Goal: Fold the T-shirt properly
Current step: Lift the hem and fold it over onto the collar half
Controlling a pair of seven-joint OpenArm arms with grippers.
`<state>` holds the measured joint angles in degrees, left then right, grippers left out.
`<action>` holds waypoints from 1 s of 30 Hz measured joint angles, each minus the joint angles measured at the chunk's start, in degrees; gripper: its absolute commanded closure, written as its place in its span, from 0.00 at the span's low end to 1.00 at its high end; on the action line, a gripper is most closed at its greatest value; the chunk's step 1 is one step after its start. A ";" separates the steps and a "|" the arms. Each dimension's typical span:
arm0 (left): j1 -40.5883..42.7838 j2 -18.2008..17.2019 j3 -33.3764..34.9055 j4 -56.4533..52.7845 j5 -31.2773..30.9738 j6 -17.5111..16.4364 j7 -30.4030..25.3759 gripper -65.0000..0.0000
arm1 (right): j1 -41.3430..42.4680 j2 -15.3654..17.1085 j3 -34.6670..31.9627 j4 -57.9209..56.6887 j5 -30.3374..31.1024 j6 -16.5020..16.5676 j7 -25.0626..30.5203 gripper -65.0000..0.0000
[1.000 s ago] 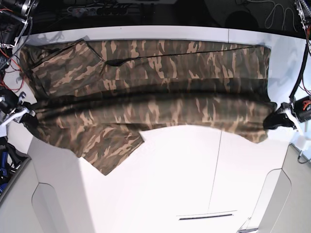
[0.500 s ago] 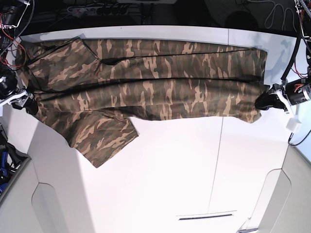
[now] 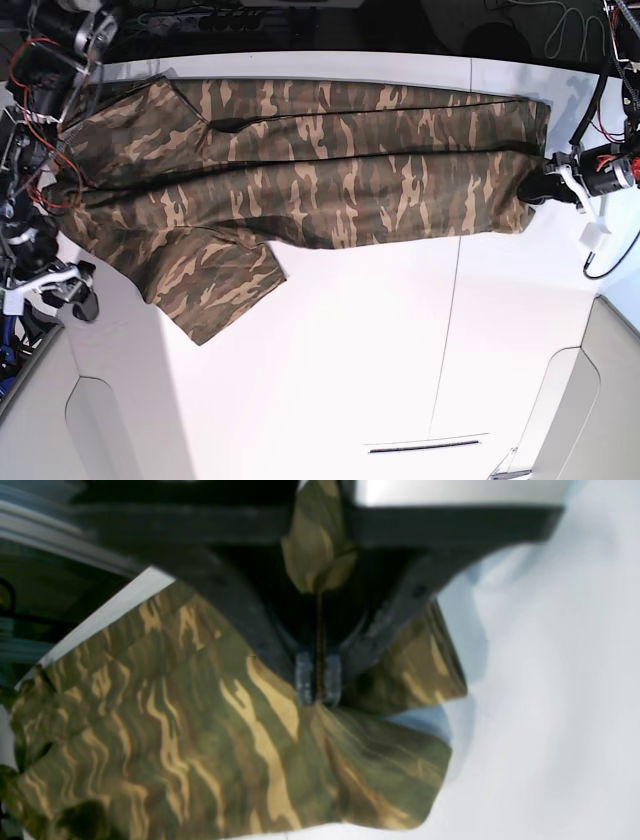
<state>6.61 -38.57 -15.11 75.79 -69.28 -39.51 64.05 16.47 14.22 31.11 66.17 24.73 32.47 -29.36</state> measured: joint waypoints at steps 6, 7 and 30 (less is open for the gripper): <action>-0.13 0.00 0.00 0.02 0.00 0.00 -0.85 1.00 | 5.73 -1.86 -7.91 -13.46 -5.01 -0.04 5.38 0.32; -0.13 0.00 0.00 0.02 0.00 0.00 -0.85 1.00 | 6.10 -1.84 -9.79 -15.67 -5.29 -0.09 5.92 0.32; -0.28 0.02 0.00 0.13 -2.69 0.00 -0.85 1.00 | 6.16 -1.57 -20.17 -15.34 -1.57 0.13 -4.22 1.00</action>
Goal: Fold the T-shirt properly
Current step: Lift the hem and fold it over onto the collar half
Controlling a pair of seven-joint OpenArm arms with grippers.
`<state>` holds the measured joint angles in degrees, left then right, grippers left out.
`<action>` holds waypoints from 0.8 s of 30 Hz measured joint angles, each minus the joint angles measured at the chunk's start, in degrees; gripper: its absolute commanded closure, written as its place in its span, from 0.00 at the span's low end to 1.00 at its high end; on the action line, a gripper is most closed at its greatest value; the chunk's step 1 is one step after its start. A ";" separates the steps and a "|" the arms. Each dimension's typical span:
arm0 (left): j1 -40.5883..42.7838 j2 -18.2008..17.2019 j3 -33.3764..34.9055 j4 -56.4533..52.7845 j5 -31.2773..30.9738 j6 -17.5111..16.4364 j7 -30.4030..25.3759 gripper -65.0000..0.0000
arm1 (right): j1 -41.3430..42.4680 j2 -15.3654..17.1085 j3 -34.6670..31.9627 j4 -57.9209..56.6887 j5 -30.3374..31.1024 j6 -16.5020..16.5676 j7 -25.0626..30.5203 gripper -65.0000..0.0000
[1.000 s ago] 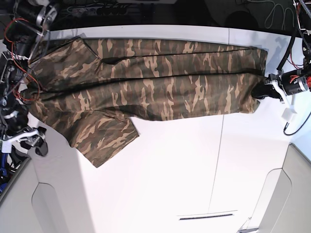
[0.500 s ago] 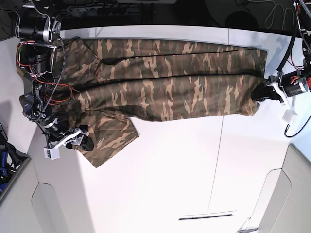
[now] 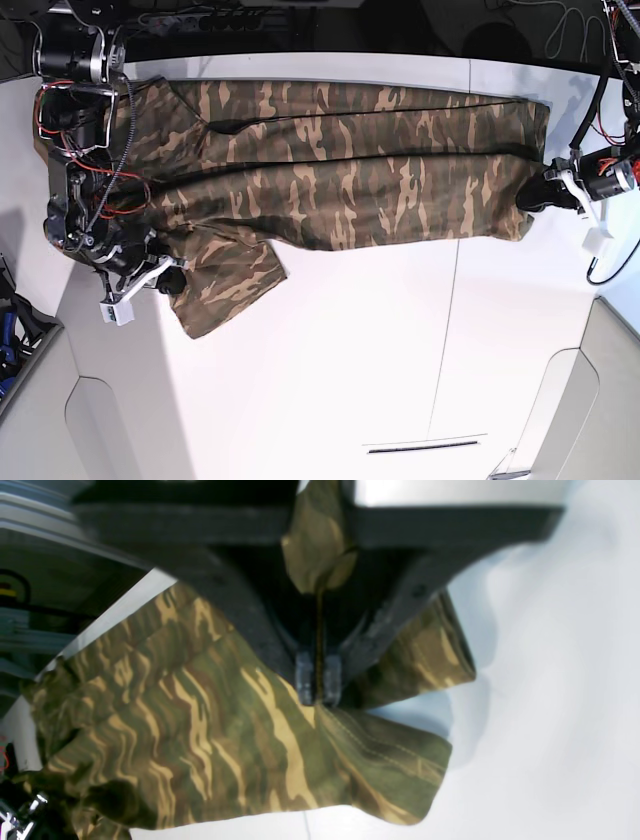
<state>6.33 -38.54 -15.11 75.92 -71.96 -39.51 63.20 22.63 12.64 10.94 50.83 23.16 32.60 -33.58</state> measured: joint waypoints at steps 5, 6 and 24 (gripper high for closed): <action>0.00 0.00 -0.33 3.10 -0.11 0.00 0.87 1.00 | -4.09 0.00 5.09 13.25 5.27 -0.24 -11.58 1.00; 0.00 0.00 -0.63 3.67 -0.11 0.00 1.09 1.00 | -5.62 0.17 6.49 16.50 6.86 -0.31 -12.48 1.00; 0.33 0.00 -9.92 8.28 -9.01 -0.02 14.47 1.00 | -36.04 0.00 23.89 52.74 24.76 0.94 -19.21 1.00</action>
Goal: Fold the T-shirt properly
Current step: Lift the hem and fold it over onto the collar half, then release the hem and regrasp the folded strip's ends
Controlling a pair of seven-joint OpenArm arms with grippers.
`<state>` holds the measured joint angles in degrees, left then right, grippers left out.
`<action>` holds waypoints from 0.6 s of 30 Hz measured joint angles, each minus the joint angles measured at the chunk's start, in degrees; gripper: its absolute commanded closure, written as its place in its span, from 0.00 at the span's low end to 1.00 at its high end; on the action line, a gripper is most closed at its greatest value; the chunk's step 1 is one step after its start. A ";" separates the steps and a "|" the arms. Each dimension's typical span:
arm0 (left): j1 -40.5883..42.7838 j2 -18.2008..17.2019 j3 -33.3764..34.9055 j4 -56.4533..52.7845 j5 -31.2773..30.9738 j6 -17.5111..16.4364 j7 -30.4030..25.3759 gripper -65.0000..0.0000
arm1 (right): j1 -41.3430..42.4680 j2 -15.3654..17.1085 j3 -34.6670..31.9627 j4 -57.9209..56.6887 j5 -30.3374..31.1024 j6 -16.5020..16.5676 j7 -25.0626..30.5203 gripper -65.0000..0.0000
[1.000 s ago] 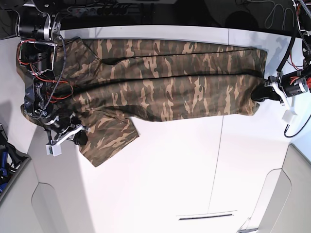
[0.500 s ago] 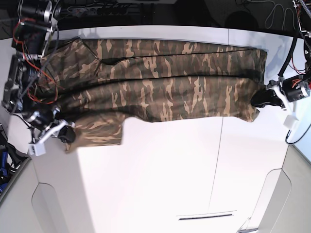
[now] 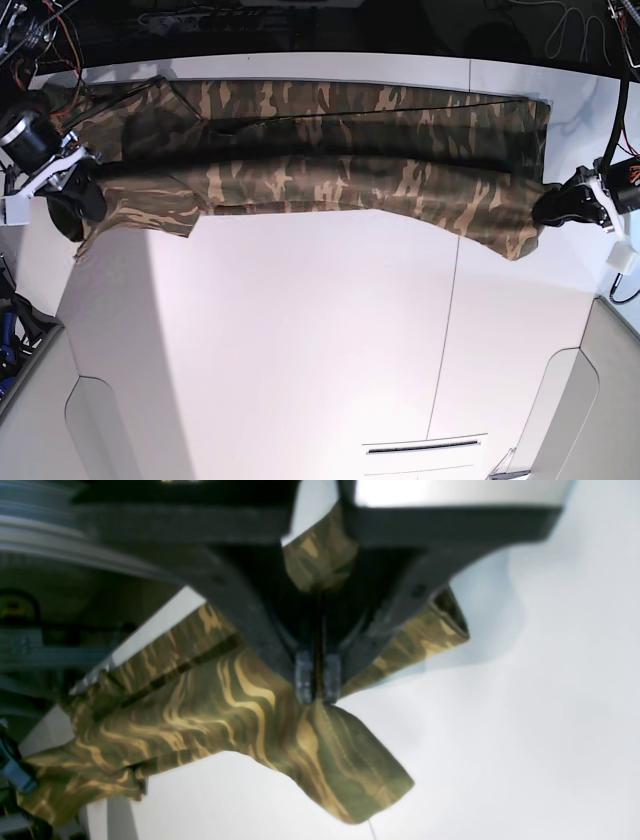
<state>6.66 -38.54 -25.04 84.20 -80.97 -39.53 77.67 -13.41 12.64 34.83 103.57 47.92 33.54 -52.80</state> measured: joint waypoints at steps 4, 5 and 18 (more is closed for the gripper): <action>1.16 -0.11 -0.04 0.07 -1.75 -0.02 1.42 1.00 | -3.67 -0.13 0.04 -0.02 0.04 -0.09 -0.15 1.00; 1.99 -0.20 -0.04 0.11 -2.29 -0.02 1.40 1.00 | -4.46 -0.13 0.04 0.00 -0.09 -0.07 -0.15 1.00; 8.13 -0.17 -3.89 0.17 -2.10 0.00 1.40 0.58 | -6.27 -2.80 0.09 -3.19 -10.25 -0.55 -0.13 0.51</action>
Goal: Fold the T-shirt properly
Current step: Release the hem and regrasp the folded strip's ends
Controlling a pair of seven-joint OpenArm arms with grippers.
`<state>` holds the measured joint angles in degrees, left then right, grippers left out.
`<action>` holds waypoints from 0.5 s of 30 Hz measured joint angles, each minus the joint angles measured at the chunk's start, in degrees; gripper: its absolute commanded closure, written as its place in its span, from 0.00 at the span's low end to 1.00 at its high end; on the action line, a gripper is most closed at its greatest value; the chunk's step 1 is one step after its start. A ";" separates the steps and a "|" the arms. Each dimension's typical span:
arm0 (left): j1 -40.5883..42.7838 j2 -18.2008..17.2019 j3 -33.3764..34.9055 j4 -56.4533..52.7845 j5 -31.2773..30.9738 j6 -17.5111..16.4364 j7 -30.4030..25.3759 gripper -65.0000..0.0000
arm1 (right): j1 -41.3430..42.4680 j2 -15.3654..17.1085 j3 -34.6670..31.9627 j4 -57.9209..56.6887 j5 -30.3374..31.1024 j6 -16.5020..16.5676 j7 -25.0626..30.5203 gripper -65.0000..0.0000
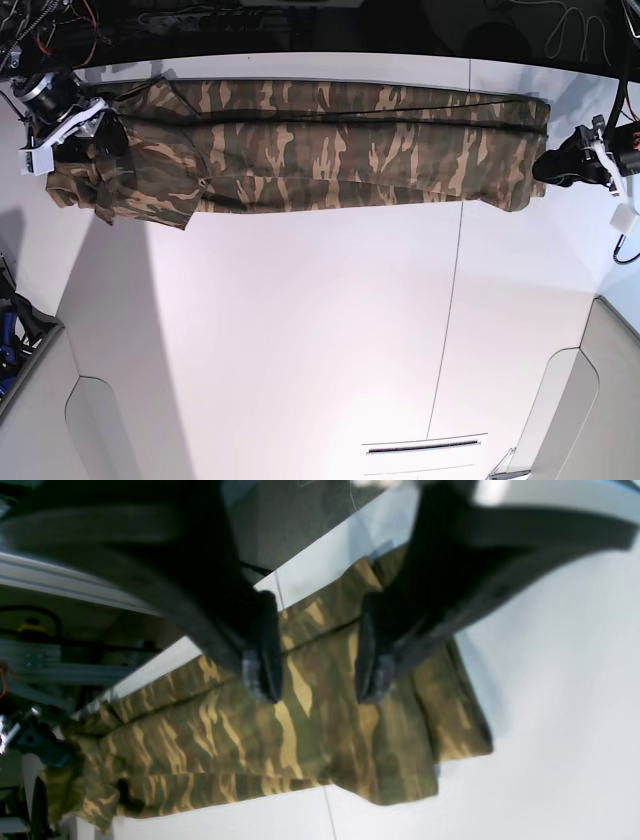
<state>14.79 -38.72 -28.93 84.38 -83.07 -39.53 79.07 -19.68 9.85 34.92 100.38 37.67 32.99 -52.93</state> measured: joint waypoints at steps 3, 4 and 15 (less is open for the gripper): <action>-0.02 0.00 -1.92 0.00 -0.09 0.00 -0.20 0.58 | 0.00 -0.04 0.37 0.61 0.44 0.00 0.07 0.52; 0.00 0.00 -2.73 0.00 -0.07 0.00 -0.17 0.58 | -0.02 -0.07 0.90 1.18 0.96 -0.02 -0.15 0.52; 5.81 0.66 -7.26 0.00 0.98 0.02 -4.61 0.32 | 1.11 -0.20 7.78 4.39 6.47 -0.22 -0.96 1.00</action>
<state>20.60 -38.06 -36.18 84.38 -82.08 -39.51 74.46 -18.57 9.65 42.70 104.77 44.14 32.77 -53.89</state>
